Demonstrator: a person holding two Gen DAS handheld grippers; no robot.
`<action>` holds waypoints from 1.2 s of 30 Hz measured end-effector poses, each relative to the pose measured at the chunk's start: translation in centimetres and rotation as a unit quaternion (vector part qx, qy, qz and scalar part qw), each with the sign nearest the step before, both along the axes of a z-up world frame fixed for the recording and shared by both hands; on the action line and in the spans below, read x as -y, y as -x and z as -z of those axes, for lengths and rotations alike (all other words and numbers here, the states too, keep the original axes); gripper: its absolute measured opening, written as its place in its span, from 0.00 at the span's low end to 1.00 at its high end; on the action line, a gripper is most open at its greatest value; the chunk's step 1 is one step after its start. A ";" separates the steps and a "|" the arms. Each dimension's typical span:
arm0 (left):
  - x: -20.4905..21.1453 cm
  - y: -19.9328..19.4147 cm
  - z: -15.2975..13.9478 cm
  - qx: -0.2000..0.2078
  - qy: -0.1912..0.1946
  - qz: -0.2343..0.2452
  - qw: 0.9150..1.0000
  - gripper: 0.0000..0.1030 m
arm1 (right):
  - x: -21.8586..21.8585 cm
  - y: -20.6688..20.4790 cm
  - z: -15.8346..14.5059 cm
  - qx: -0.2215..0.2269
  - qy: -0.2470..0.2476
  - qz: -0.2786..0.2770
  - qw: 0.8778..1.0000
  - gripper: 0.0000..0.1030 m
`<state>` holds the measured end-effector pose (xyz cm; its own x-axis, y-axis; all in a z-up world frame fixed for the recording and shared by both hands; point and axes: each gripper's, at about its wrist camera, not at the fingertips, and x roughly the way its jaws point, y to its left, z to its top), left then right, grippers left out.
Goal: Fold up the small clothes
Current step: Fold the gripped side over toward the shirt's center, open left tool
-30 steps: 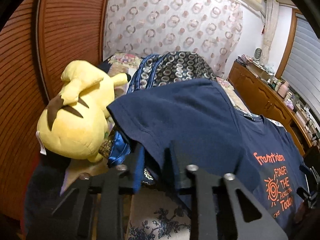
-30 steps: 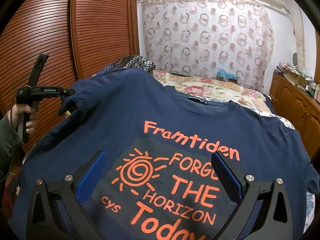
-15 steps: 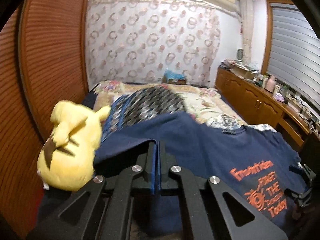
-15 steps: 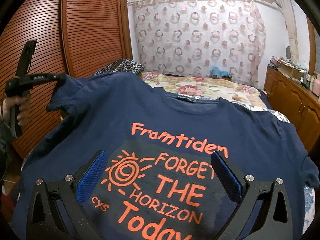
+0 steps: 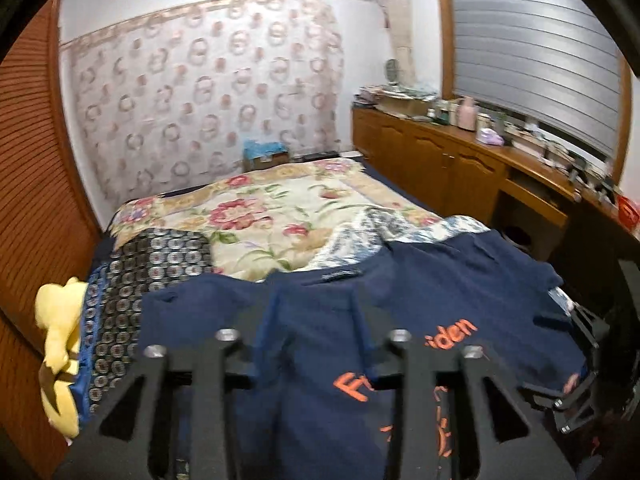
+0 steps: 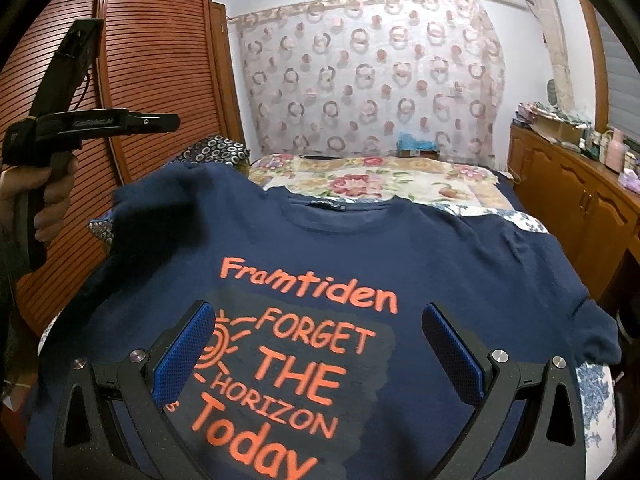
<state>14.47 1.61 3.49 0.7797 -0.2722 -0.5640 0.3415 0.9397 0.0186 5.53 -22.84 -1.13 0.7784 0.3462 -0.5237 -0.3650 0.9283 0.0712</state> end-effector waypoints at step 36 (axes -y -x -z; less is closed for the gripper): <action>-14.2 2.9 4.1 -0.020 0.049 -0.137 0.989 0.85 | -10.1 -15.3 -1.5 -0.068 0.017 -0.205 0.976 0.73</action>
